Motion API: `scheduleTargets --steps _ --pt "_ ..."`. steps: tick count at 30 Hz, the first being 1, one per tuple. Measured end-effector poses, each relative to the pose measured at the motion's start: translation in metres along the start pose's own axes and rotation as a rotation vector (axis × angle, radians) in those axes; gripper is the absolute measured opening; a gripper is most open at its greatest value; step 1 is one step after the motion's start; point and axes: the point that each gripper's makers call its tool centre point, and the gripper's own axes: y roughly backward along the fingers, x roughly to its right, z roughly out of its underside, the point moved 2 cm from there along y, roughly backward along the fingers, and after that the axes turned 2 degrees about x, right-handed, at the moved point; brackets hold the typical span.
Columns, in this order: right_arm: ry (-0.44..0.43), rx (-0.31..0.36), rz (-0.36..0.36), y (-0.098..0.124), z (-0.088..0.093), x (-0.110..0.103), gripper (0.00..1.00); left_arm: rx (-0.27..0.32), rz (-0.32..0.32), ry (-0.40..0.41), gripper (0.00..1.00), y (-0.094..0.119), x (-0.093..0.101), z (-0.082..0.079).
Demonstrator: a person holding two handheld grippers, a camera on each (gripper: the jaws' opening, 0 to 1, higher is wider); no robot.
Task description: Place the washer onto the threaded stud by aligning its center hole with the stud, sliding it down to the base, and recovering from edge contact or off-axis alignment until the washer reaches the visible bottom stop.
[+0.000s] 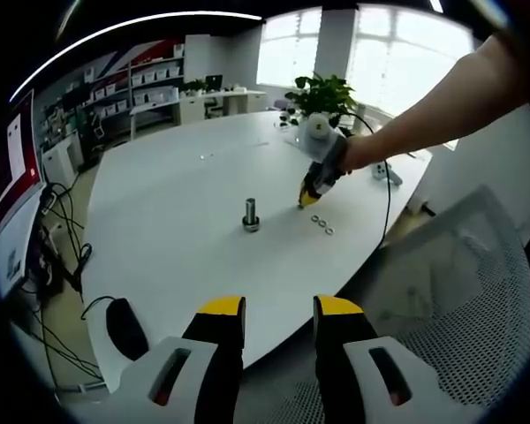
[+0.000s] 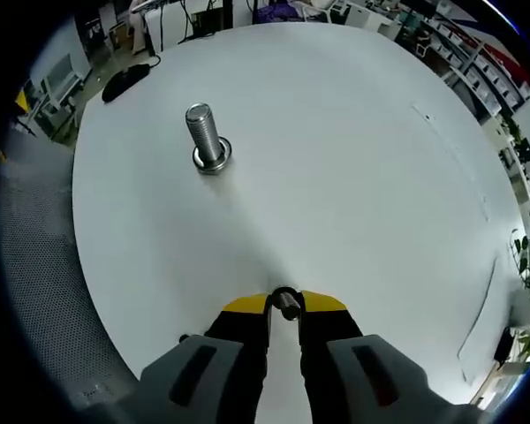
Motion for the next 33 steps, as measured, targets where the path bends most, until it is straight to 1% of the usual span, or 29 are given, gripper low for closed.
scheduleTargets --steps 3,7,14,20,22,25,29,33 --pt "-0.030 -0.004 -0.005 -0.001 0.001 -0.001 0.14 -0.005 0.001 -0.002 0.29 0.000 0.000 0.001" --pt "-0.035 -0.010 -0.011 -0.004 0.004 -0.002 0.14 -0.005 0.000 -0.002 0.29 0.000 0.000 0.001" --pt "-0.078 -0.011 -0.017 -0.005 0.006 -0.001 0.15 -0.007 0.000 -0.006 0.29 0.000 0.000 0.001" --pt "-0.087 -0.039 -0.014 -0.007 0.015 -0.003 0.16 -0.007 -0.003 -0.008 0.29 0.000 0.000 0.001" --pt "-0.103 -0.037 -0.015 -0.006 0.017 -0.003 0.16 -0.007 -0.003 -0.008 0.29 0.000 0.000 0.001" --pt "-0.099 -0.032 -0.008 -0.002 0.020 -0.003 0.17 -0.005 -0.002 -0.010 0.29 0.000 0.000 0.001" --pt "-0.117 -0.031 -0.008 0.007 0.026 -0.008 0.18 -0.004 0.000 -0.011 0.29 0.000 0.001 0.001" --pt "-0.134 -0.030 -0.022 0.009 0.031 -0.015 0.18 -0.001 0.002 -0.012 0.29 0.000 0.001 0.000"
